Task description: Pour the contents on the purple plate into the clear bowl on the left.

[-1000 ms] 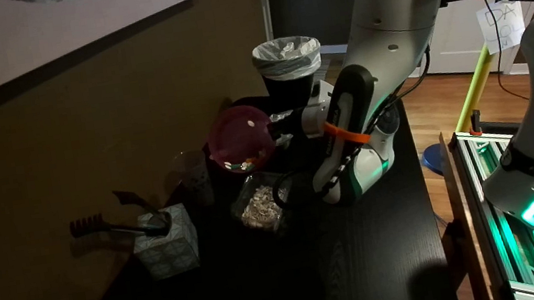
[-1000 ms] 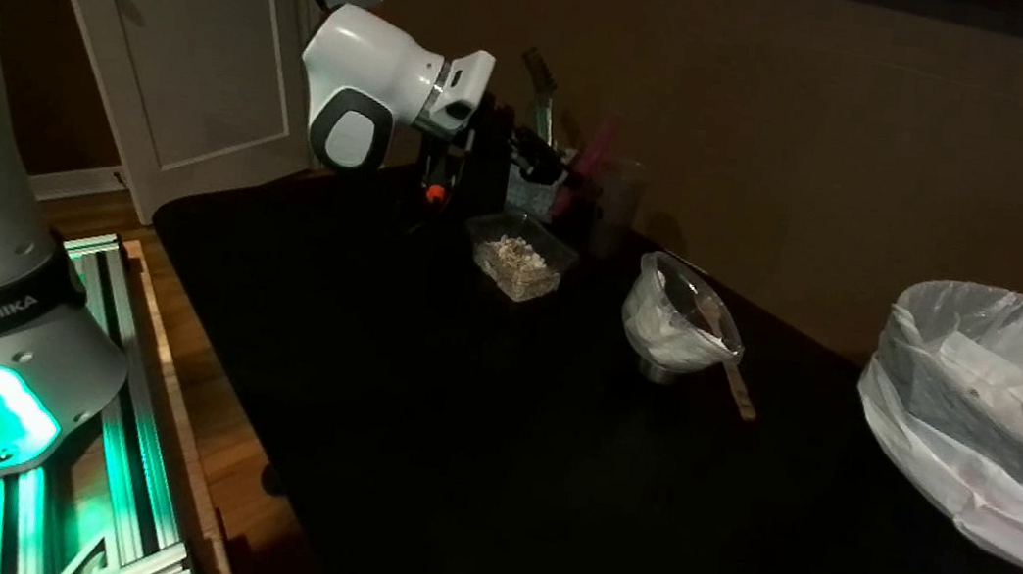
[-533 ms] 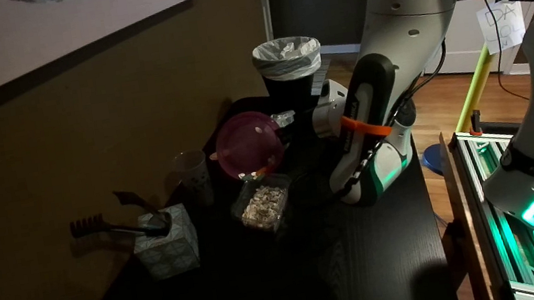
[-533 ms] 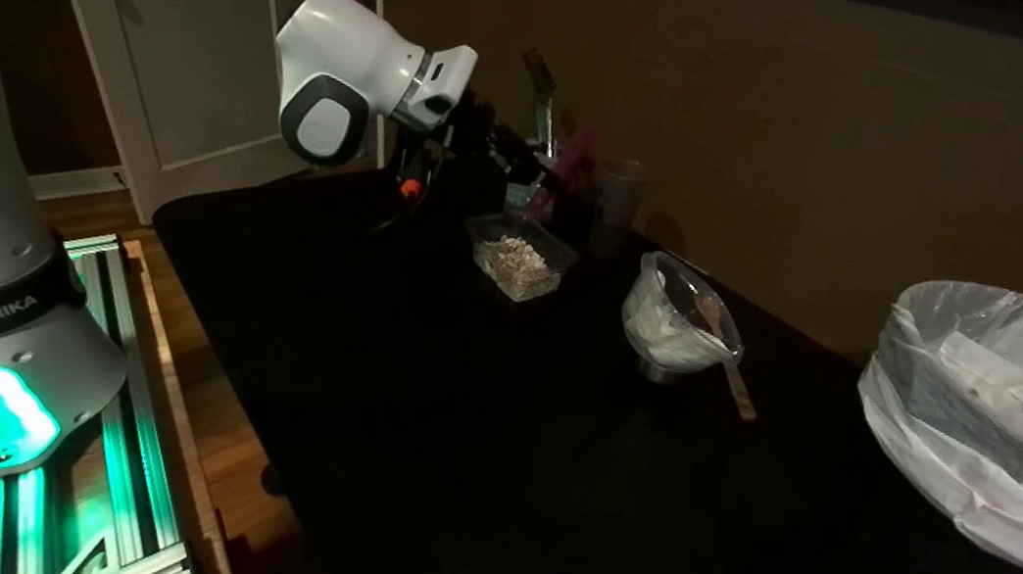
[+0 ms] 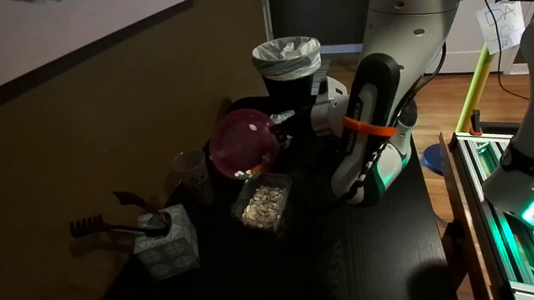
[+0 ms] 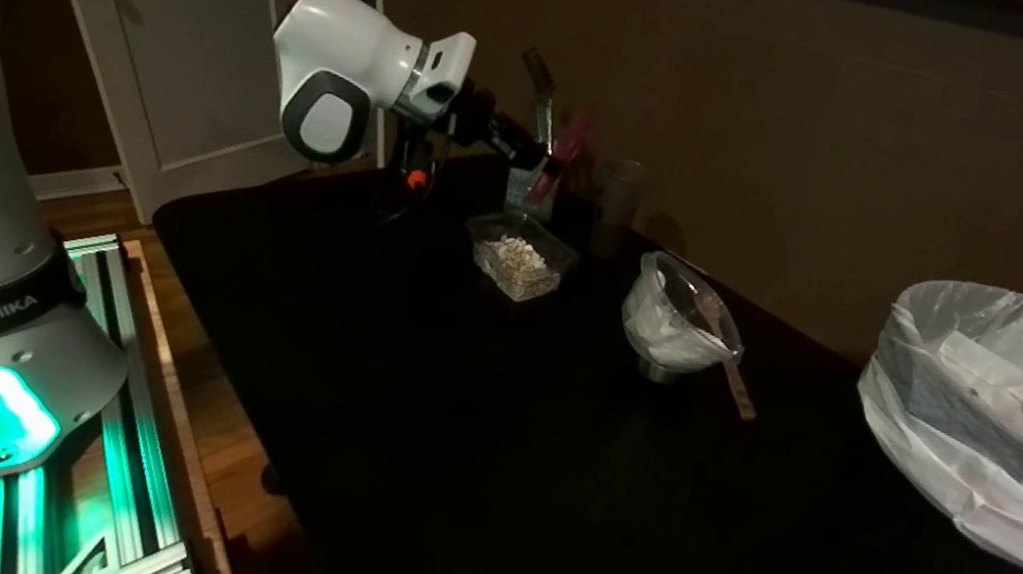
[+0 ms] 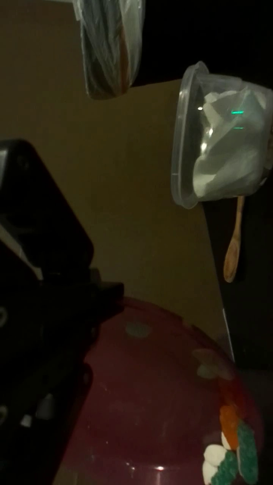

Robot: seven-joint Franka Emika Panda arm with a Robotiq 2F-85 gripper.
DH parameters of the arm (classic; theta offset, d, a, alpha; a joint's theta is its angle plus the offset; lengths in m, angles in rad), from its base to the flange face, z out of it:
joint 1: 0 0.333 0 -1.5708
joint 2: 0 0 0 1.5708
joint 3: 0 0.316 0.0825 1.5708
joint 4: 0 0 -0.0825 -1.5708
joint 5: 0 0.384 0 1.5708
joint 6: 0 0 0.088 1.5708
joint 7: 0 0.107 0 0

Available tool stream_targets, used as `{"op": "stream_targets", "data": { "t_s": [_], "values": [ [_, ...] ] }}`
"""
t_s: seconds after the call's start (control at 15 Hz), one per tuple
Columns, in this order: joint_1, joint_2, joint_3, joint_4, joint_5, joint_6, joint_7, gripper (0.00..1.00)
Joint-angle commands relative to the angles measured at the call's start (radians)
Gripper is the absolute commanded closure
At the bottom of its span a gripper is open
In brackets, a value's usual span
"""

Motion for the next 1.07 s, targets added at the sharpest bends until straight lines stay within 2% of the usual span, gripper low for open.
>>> {"op": "stream_targets", "data": {
  "t_s": [0.0, 0.33, 0.47, 0.67, 0.93, 1.0],
  "values": [
    [0.244, 0.004, -0.235, 0.038, 0.004, 0.001, -0.008, 0.99],
    [0.512, 0.093, -0.507, 0.054, 0.033, 0.015, 0.025, 0.99],
    [0.574, 0.135, -0.579, 0.043, 0.058, 0.015, 0.04, 0.99],
    [0.607, 0.185, -0.619, 0.011, 0.082, 0.016, 0.07, 0.99],
    [0.605, 0.225, -0.61, -0.019, 0.078, 0.016, 0.107, 0.99],
    [0.639, 0.257, -0.642, -0.011, 0.1, 0.016, 0.121, 0.99]
  ]
}}
